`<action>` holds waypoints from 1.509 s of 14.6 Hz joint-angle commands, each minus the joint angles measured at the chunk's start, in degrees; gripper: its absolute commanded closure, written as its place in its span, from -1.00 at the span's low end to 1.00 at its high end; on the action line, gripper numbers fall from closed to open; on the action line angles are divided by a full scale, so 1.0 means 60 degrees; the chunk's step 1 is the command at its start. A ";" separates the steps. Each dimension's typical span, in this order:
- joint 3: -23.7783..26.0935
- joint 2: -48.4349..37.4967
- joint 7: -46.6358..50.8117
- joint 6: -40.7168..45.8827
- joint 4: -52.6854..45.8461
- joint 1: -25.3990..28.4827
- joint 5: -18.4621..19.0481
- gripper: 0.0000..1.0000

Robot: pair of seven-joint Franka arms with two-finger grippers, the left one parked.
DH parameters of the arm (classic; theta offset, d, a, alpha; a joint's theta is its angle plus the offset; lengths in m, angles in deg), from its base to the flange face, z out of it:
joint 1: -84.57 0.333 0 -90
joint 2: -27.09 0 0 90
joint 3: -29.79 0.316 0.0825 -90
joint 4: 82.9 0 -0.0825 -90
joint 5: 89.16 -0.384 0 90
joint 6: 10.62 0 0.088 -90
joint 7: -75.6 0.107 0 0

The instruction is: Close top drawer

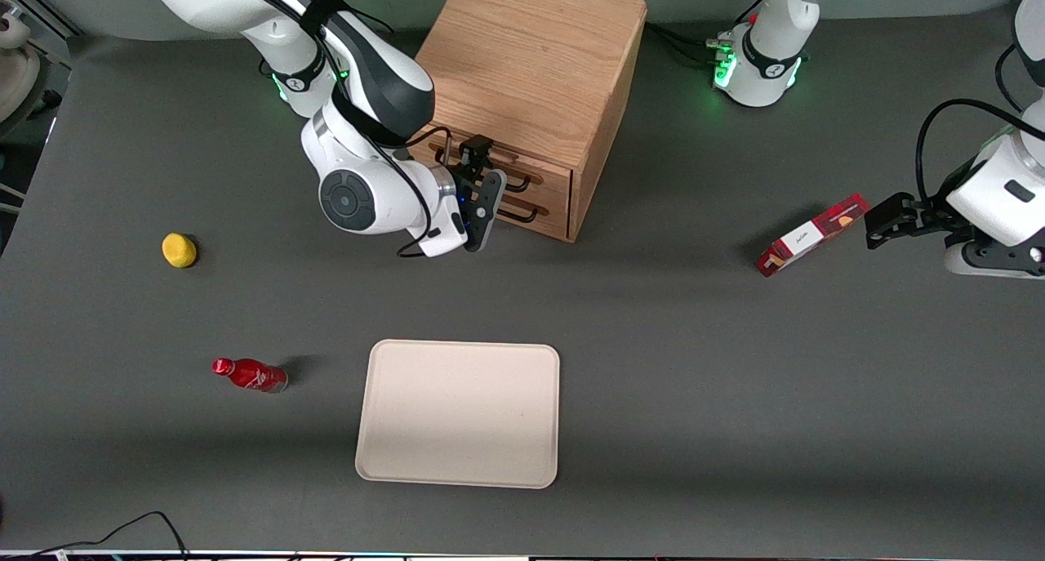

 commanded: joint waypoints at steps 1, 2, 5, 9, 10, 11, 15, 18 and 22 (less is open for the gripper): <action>0.0187 -0.0363 0.0129 0.0006 0.0245 -0.0134 -0.0414 -1.00; 0.0202 -0.0363 0.0129 0.0065 0.0099 -0.0221 -0.0414 -1.00; 0.0100 -0.0480 0.0130 0.0766 -0.0515 -0.0266 -0.0371 -1.00; 0.0041 -0.0786 0.0159 0.1997 -0.1688 -0.0427 -0.0036 -1.00; 0.0041 -0.1064 0.0159 0.2144 -0.1835 -0.0500 0.0329 -1.00; 0.0041 -0.1502 0.0173 0.2261 -0.1894 -0.0544 0.0666 -1.00; -0.0468 -0.3566 0.1913 0.3270 -0.1865 -0.0706 0.1503 -1.00; -0.1844 -0.4740 0.2120 0.4559 -0.1778 -0.0720 0.2001 -1.00; -0.3313 -0.5824 0.3762 0.4885 -0.1077 -0.0720 0.2979 -1.00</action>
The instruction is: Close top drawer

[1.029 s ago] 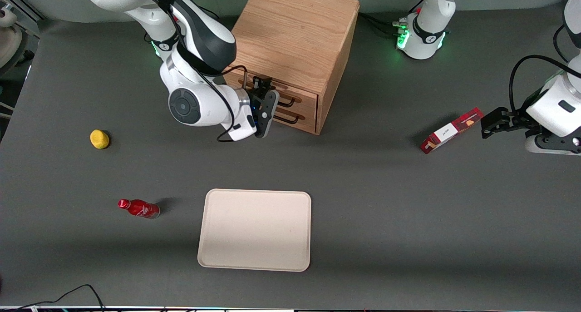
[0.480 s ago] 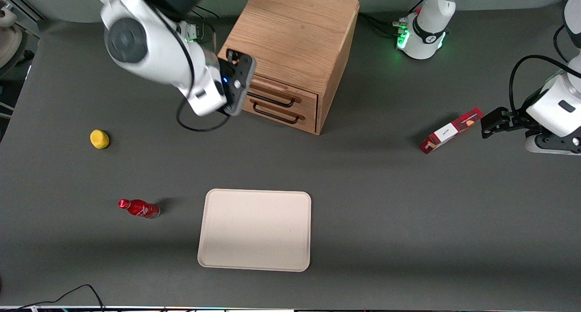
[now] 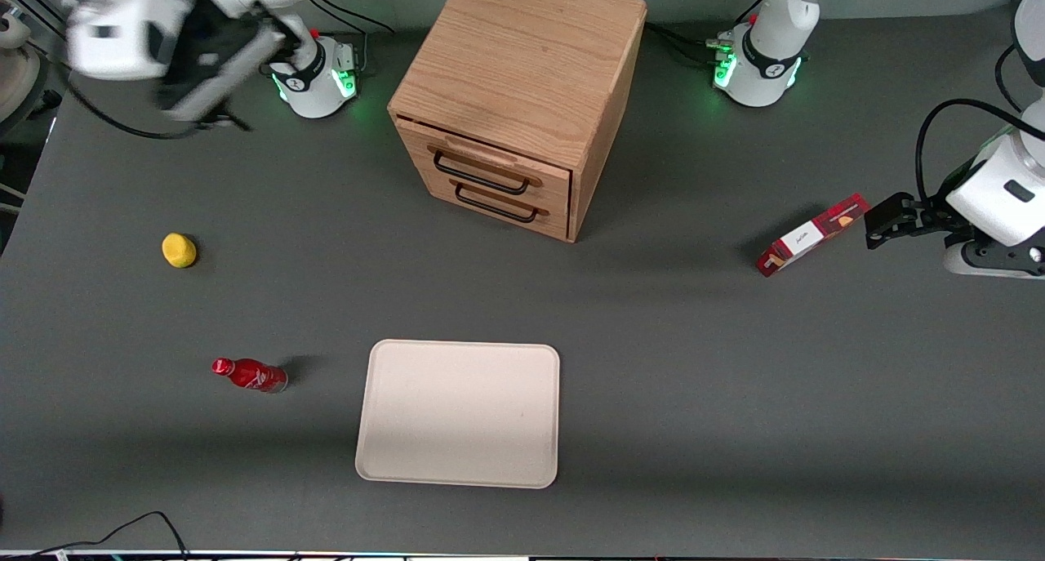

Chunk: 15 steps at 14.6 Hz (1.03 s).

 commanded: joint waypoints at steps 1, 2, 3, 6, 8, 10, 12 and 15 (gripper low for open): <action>-0.0410 -0.0799 0.0711 -0.0085 0.0884 0.0048 0.0983 -1.00; -0.0541 -0.0888 0.0740 -0.0114 0.0987 0.0034 0.1160 -1.00; -0.0789 -0.0903 0.0740 -0.0201 0.1046 -0.0039 0.1481 -1.00; -0.2092 -0.1078 0.0711 -0.0683 0.1614 -0.0054 0.1543 -1.00; -0.2577 -0.1589 0.0740 -0.1516 0.2783 -0.0054 0.1499 -1.00; -0.2696 -0.2088 0.0769 -0.2293 0.3796 -0.0069 0.1514 -1.00; -0.2696 -0.2076 0.0885 -0.2385 0.3889 -0.0055 0.1528 -1.00; -0.2710 -0.1595 0.0814 -0.2414 0.3350 -0.0025 0.1617 -1.00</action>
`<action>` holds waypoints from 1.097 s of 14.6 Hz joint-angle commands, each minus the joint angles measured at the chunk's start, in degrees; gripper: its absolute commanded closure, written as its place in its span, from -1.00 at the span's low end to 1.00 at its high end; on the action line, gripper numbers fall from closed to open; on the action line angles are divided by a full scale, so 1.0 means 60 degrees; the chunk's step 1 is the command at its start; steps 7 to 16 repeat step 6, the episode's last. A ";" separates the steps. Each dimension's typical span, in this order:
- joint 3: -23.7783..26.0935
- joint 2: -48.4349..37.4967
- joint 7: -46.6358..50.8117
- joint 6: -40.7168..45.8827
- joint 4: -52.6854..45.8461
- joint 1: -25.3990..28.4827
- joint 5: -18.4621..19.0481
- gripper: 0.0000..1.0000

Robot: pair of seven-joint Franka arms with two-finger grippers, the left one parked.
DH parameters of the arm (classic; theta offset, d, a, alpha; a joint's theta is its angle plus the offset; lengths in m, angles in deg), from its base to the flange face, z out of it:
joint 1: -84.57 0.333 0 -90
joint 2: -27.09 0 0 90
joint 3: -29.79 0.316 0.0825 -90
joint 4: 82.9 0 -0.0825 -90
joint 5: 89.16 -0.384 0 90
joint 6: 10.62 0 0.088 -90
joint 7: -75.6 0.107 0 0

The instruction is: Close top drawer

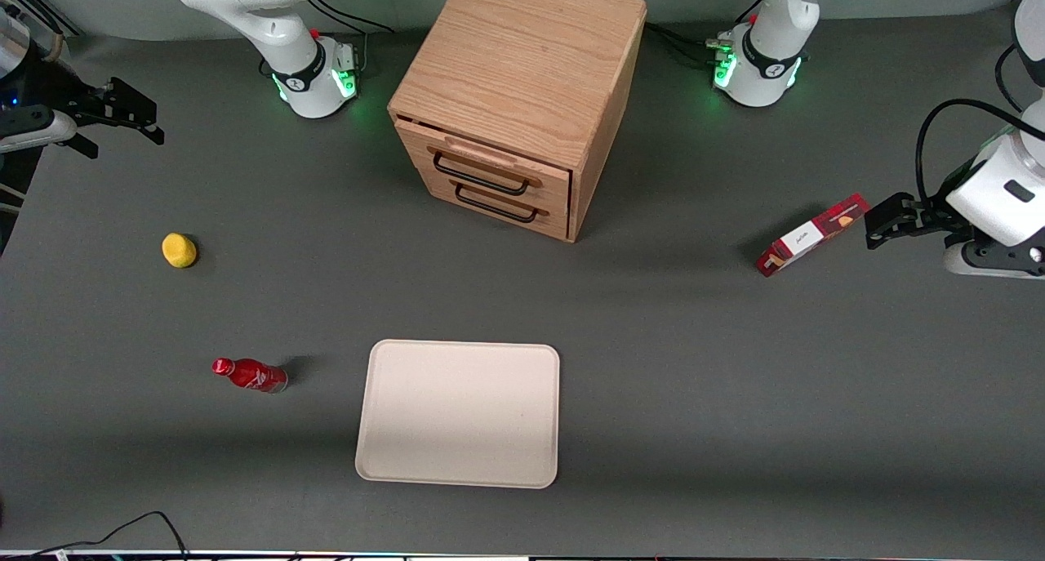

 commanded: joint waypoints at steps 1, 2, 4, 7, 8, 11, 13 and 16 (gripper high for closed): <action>-0.0068 0.0530 0.0190 -0.0025 -0.0631 0.0084 0.0219 -1.00; -0.0083 0.0738 0.0219 0.0005 -0.0867 0.0084 0.0220 -1.00; -0.0083 0.0959 0.0292 0.0122 -0.1104 0.0113 0.0234 -1.00; -0.0083 0.0974 0.0219 0.0181 -0.1148 0.0114 0.0234 -1.00; -0.0083 0.0974 0.0219 0.0181 -0.1148 0.0114 0.0234 -1.00; -0.0083 0.0974 0.0219 0.0181 -0.1148 0.0114 0.0234 -1.00; -0.0083 0.0974 0.0219 0.0181 -0.1148 0.0114 0.0234 -1.00; -0.0083 0.0974 0.0219 0.0181 -0.1148 0.0114 0.0234 -1.00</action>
